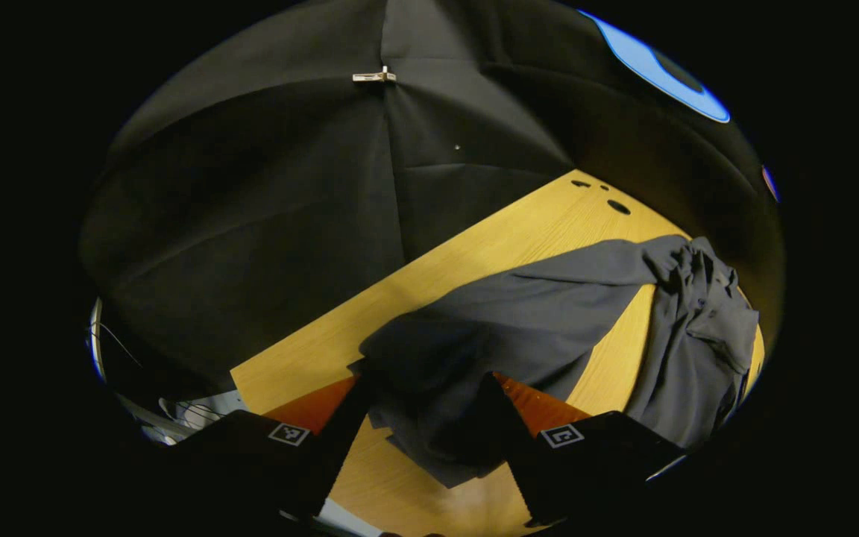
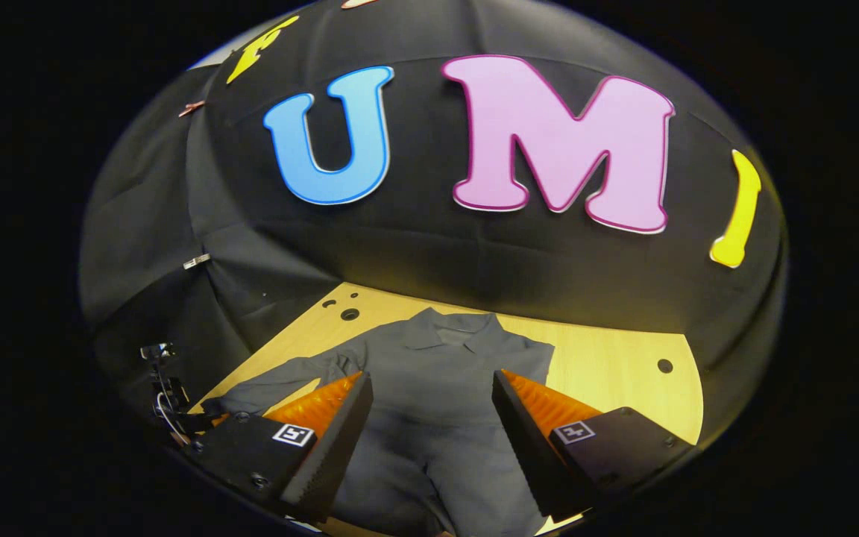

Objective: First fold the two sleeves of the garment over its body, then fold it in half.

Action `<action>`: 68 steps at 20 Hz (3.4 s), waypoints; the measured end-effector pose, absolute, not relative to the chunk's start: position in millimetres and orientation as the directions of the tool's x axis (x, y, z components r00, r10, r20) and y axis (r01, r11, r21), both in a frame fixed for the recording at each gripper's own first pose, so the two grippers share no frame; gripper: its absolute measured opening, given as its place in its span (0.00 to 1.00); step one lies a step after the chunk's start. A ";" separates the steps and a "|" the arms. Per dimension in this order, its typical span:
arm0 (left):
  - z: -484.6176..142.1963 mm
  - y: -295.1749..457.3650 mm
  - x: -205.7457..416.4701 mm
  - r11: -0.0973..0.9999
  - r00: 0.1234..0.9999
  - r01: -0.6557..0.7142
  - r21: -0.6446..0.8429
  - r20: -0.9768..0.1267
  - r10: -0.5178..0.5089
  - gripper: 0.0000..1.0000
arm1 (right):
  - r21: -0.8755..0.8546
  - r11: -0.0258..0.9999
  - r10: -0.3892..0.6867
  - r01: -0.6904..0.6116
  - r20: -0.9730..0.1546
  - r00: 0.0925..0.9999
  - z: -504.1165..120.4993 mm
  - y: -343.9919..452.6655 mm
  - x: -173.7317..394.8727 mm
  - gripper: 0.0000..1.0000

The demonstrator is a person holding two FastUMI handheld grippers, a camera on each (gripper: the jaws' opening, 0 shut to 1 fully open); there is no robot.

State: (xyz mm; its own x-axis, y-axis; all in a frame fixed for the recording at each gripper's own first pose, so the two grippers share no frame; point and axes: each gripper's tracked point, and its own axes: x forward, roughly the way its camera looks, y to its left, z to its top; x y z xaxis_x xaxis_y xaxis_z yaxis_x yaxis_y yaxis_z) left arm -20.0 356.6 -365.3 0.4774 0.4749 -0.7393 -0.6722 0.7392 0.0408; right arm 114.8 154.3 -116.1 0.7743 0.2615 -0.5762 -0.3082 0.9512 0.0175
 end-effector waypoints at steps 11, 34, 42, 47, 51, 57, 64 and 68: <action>-365.4 340.1 8.0 0.845 0.521 -0.531 0.064 -0.761 0.386 0.16 | -0.006 0.965 0.216 -0.263 -0.556 0.803 -109.8 86.0 97.4 0.99; -158.1 203.4 195.9 0.971 0.818 -0.238 -0.026 -0.545 0.186 0.05 | 0.044 0.999 0.041 -0.020 -0.569 0.821 -122.6 -56.9 37.3 0.99; -164.8 29.7 251.3 0.998 0.829 0.058 -0.004 -0.556 -0.050 0.06 | 0.052 0.998 0.003 0.033 -0.580 0.814 -133.5 -92.0 20.1 0.99; -186.3 -57.5 269.8 0.982 0.800 0.184 -0.033 -0.576 -0.169 0.05 | 0.049 0.996 -0.027 0.070 -0.594 0.804 -139.0 -120.7 4.0 0.99; -213.2 -114.0 285.7 0.972 0.756 0.223 -0.069 -0.617 -0.217 0.06 | 0.047 0.994 -0.048 0.097 -0.611 0.791 -144.3 -141.2 -5.8 0.99; -250.6 -160.6 292.3 0.959 0.706 0.283 -0.031 -0.670 -0.230 0.11 | 0.042 0.989 -0.086 0.144 -0.630 0.771 -151.7 -168.7 -13.6 0.99; -251.9 -130.6 257.6 0.962 0.692 0.250 -0.108 -0.676 -0.255 0.99 | 0.050 0.991 -0.061 0.125 -0.661 0.748 -168.4 -158.3 -12.1 0.99; -252.9 -73.7 214.8 0.975 0.691 0.208 -0.081 -0.693 -0.205 0.96 | 0.072 0.994 -0.009 0.081 -0.693 0.721 -184.7 -129.3 -8.5 0.99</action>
